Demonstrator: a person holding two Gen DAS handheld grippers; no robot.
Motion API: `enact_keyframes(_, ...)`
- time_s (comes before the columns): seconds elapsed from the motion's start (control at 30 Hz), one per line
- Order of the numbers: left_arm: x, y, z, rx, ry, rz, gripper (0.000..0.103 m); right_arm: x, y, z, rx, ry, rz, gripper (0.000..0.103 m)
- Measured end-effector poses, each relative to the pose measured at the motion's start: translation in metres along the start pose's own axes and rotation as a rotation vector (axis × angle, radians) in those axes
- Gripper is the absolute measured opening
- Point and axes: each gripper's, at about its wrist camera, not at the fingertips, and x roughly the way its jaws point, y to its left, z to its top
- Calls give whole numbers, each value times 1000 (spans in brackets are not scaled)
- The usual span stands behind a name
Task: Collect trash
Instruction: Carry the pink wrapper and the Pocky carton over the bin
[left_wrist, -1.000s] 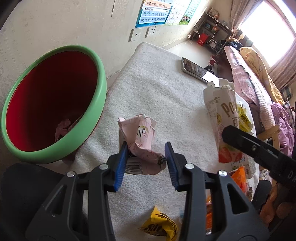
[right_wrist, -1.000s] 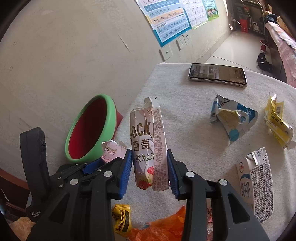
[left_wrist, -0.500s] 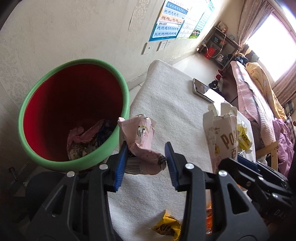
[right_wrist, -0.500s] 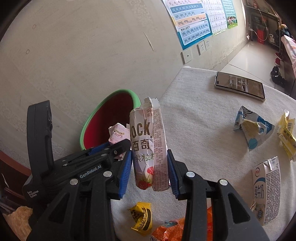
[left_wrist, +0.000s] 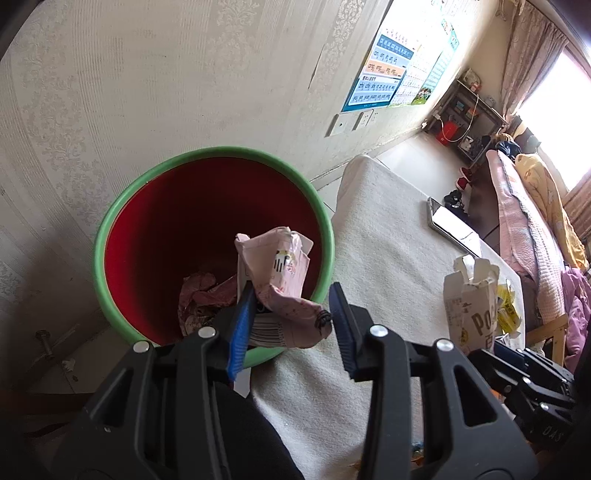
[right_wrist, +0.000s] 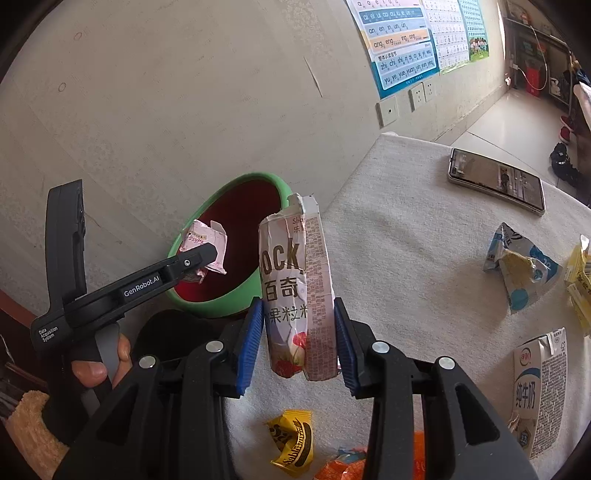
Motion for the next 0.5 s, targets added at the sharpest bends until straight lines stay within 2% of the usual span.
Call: enact_keyframes(0.5,-4,28,5,-51,-19,23,39,25,29,15,-87,27,23,37)
